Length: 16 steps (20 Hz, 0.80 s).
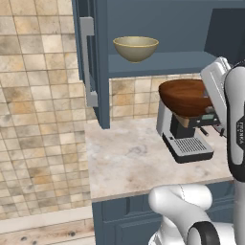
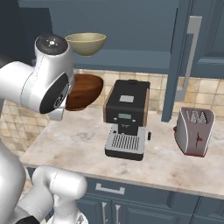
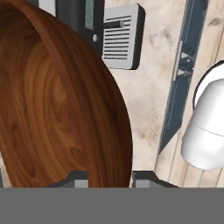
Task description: Pick up the bowls from the cabinet and place each bowl in front of a stool on the dining counter.
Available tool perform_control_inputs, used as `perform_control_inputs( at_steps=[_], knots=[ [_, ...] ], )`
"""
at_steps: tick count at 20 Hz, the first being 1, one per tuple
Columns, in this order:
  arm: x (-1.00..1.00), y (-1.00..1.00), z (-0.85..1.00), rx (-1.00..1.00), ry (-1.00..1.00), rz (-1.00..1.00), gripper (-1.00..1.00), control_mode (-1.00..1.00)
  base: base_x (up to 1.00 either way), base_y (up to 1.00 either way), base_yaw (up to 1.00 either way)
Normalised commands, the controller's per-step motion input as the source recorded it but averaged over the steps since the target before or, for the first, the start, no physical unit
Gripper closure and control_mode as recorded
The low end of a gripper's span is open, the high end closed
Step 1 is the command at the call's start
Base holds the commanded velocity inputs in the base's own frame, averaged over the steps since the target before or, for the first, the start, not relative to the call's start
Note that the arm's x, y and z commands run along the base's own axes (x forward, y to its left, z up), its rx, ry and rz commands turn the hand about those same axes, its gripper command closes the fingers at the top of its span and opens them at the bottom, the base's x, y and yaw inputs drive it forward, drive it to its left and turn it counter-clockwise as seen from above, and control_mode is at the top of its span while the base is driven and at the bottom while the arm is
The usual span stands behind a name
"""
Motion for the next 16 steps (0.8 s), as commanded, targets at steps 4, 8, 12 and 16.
perform_control_inputs(
  at_steps=[4, 8, 12, 16],
  knots=[
    [0.0, 0.0, 0.0, 0.0, 0.0, 0.0, 1.0, 1.0, -0.71, 0.0, 0.0],
    [0.0, 0.0, 0.0, 0.0, 0.0, 0.0, 1.0, 1.0, -1.0, -0.36, -0.21],
    [0.0, 0.0, 0.0, 0.0, 0.0, 0.0, 1.0, 1.0, -0.93, -0.36, -0.58],
    [0.0, 0.0, 0.0, 0.0, 0.0, 0.0, 1.0, 1.0, -0.46, -0.02, -0.89]
  ],
)
